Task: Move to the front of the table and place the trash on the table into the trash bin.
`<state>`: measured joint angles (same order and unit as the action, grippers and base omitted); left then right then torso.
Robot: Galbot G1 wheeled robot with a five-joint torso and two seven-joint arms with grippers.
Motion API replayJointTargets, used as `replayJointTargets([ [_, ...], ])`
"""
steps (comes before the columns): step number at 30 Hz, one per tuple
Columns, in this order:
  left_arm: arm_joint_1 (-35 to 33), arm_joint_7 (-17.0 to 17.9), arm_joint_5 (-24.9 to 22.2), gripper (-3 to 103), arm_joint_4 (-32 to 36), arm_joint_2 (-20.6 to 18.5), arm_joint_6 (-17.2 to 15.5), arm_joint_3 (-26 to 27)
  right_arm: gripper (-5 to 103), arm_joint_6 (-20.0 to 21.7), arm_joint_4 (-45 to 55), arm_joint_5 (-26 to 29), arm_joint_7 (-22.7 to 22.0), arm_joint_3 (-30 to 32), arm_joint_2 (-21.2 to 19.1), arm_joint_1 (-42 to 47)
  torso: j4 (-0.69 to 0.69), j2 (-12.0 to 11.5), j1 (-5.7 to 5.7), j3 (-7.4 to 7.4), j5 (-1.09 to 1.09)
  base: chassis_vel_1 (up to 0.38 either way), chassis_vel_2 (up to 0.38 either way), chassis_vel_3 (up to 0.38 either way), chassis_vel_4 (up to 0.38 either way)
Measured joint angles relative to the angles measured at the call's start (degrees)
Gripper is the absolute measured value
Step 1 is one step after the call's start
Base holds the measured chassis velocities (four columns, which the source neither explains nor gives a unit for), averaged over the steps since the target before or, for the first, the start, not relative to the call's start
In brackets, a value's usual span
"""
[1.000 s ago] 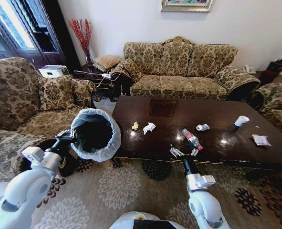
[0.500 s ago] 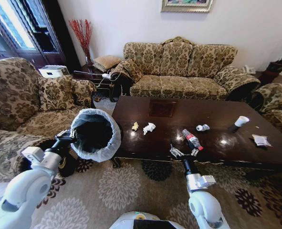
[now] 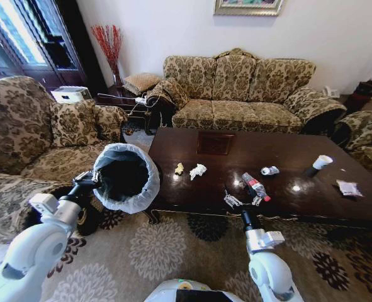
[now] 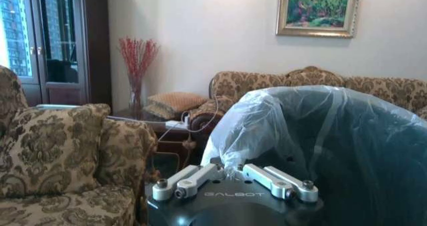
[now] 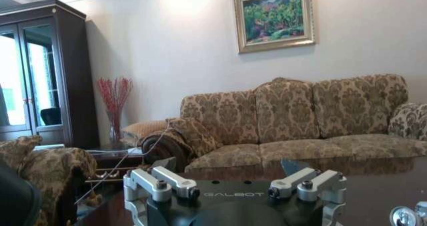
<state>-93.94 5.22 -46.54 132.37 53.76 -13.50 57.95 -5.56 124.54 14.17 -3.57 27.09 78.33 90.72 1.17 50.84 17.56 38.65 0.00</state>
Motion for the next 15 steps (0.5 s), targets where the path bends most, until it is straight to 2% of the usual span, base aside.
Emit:
replayJointTargets([
  [8,0.0,-0.02,0.0,3,0.01,0.0,0.0,-0.01,100,0.0,0.0,0.0,0.0,0.01,0.0,0.0,-0.01,0.0,0.01,0.0,0.01,0.023,0.033,-0.024,-0.047],
  [15,0.0,-0.02,0.0,3,0.01,0.0,0.0,0.0,100,0.0,0.0,0.0,0.0,0.0,0.0,-0.01,0.0,0.0,0.01,0.0,0.01,0.171,0.163,-0.139,-0.183],
])
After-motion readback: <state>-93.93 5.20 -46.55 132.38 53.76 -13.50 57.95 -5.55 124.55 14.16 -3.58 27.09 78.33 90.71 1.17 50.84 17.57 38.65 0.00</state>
